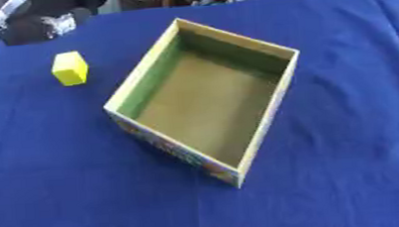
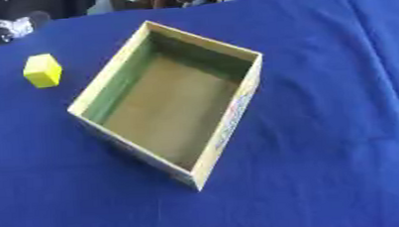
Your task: Pick up objects on the table and place them in the box.
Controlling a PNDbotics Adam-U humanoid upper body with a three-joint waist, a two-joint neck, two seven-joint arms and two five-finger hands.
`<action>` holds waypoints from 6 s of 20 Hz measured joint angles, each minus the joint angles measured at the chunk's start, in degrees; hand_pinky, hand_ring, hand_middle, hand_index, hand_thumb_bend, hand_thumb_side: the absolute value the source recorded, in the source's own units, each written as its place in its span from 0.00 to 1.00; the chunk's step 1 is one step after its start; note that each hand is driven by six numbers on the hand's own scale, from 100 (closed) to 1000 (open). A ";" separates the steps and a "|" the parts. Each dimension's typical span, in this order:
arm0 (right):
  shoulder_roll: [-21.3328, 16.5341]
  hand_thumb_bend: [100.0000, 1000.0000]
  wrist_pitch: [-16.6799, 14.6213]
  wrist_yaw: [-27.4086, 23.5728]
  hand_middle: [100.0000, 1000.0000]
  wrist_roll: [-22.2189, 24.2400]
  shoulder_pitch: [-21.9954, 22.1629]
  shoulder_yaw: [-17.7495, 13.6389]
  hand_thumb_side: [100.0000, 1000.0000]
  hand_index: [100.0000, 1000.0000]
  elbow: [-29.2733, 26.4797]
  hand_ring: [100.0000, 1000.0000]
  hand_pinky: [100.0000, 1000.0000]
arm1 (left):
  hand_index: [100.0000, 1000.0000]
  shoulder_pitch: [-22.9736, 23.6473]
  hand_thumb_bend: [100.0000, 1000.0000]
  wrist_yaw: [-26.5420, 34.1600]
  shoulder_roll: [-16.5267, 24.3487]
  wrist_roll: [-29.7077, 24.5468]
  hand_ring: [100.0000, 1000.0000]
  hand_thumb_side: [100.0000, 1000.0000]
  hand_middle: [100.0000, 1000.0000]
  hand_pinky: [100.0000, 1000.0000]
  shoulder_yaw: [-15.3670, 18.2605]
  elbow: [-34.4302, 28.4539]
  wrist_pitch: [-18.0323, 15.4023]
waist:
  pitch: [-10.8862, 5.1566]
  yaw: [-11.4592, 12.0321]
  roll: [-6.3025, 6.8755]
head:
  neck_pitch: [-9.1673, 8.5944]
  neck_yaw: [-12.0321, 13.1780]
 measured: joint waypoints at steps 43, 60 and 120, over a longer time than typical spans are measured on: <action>0.08 0.00 1.03 -0.02 0.62 -0.26 -0.37 0.90 0.49 0.72 0.00 0.67 0.66 | 1.00 -6.85 0.72 -27.70 -2.79 -29.03 0.97 0.79 1.00 0.95 9.45 12.70 -9.69 | 3.63 -1.78 1.09 | -5.13 0.55; 0.08 0.00 1.41 -0.05 0.62 0.13 0.10 1.36 0.48 0.72 0.00 0.67 0.66 | 1.00 -7.28 0.80 -33.12 -2.10 -29.90 0.95 0.84 1.00 0.92 11.02 11.30 -8.04 | 3.91 -1.37 1.27 | -5.13 0.76; 1.58 0.00 1.77 -0.98 0.62 0.21 -0.35 1.73 0.46 0.72 0.00 0.67 0.67 | 0.59 -7.85 0.00 -23.37 -4.70 -12.92 0.25 0.43 0.36 0.14 10.24 16.15 -3.60 | 3.94 -1.05 0.73 | -4.69 0.22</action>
